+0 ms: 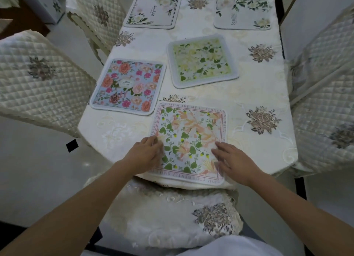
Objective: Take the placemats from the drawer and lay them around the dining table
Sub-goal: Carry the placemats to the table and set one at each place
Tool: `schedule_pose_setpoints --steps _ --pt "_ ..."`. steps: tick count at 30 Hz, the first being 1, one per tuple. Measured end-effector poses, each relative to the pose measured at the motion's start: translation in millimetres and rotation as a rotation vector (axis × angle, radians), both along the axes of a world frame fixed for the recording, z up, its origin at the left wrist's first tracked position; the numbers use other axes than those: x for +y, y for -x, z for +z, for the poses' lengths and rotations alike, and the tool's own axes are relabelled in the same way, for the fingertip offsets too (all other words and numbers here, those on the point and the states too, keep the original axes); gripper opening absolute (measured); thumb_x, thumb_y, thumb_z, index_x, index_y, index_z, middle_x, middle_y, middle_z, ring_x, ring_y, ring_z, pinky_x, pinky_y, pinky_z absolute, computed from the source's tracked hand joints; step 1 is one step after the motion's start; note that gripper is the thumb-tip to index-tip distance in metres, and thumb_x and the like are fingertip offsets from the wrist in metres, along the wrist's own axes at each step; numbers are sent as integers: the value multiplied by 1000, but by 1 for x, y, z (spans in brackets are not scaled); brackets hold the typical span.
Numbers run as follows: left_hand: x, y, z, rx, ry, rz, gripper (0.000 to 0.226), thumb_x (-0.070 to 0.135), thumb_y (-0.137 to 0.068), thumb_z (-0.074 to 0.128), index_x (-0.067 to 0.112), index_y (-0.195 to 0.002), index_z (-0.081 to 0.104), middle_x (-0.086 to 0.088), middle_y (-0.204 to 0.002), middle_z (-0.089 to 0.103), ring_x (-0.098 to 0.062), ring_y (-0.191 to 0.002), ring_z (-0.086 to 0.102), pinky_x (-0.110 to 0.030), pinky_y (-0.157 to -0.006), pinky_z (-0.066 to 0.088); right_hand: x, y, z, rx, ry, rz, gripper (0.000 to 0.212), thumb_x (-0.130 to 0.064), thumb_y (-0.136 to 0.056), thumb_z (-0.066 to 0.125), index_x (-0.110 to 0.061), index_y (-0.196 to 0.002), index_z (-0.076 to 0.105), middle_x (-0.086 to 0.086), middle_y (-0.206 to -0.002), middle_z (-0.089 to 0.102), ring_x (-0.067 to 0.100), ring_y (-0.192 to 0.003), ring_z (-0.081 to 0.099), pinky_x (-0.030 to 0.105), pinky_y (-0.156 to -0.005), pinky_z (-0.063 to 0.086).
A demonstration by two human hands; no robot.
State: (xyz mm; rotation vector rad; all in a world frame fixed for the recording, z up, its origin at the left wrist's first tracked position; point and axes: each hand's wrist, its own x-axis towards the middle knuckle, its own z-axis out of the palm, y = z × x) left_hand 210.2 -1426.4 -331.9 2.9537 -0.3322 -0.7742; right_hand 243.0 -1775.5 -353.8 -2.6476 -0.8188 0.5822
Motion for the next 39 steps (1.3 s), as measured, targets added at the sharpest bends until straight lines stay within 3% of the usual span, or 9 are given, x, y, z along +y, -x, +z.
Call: schedule_pose_setpoints --steps 7,11,17,23,26,29,35,37,39 --pt "-18 -73 -3 -10 28 121 55 42 -102 34 21 -153 27 -12 -162 14 -29 -148 16 -45 -115 26 17 -72 -1 -7 4 -145 52 -34 -99 47 -16 -148 39 7 -158 28 24 -144 26 34 -116 21" --pt "-24 -107 -2 -49 61 157 49 39 -102 37 19 -148 35 -17 -157 23 -31 -144 22 -43 -113 28 26 -106 0 -4 -20 -187 48 -27 -97 49 -13 -143 44 11 -155 33 29 -141 30 37 -114 25" --pt "-33 -123 -14 -94 29 166 54 44 -101 36 24 -150 31 -15 -159 21 -35 -144 19 -48 -114 27 38 -115 5 -29 -23 -204 45 -25 -97 49 -9 -139 48 13 -153 34 29 -139 28 34 -113 21" --pt "-74 -135 -15 -45 40 91 56 42 -102 34 25 -154 21 -6 -164 8 -34 -149 5 -54 -117 18 69 -121 0 -7 33 -140 55 -34 -98 42 -15 -149 35 8 -159 24 30 -146 17 40 -120 16" --pt "-98 -136 -18 -51 35 64 57 44 -102 33 25 -154 20 -9 -164 7 -36 -149 5 -52 -118 15 84 -122 -3 13 96 -99 58 -41 -97 27 -20 -151 25 6 -160 20 31 -147 13 46 -118 20" --pt "-102 -137 -19 -54 42 96 56 43 -102 32 25 -154 20 -10 -164 8 -36 -149 5 -50 -118 15 85 -123 0 52 105 -121 56 -33 -100 39 -21 -152 24 5 -160 18 32 -147 13 47 -118 20" --pt "-101 -149 -3 43 22 85 51 40 -102 29 22 -149 33 -10 -160 21 -36 -146 17 -51 -113 28 81 -132 10 116 129 -89 58 -29 -97 46 -20 -152 28 4 -161 18 32 -146 15 46 -118 21" --pt "-106 -149 3 66 71 138 44 38 -103 28 16 -133 51 -13 -144 43 -37 -134 38 -47 -106 38 78 -133 15 174 97 -114 50 -26 -95 48 -18 -144 41 5 -156 30 32 -142 27 43 -113 30" --pt "-111 -142 7 2 150 232 44 40 -102 29 14 -127 55 -11 -128 58 -31 -119 53 -45 -96 46 72 -128 22 197 4 -203 42 -25 -91 48 -19 -132 54 6 -136 52 30 -125 48 41 -100 43"
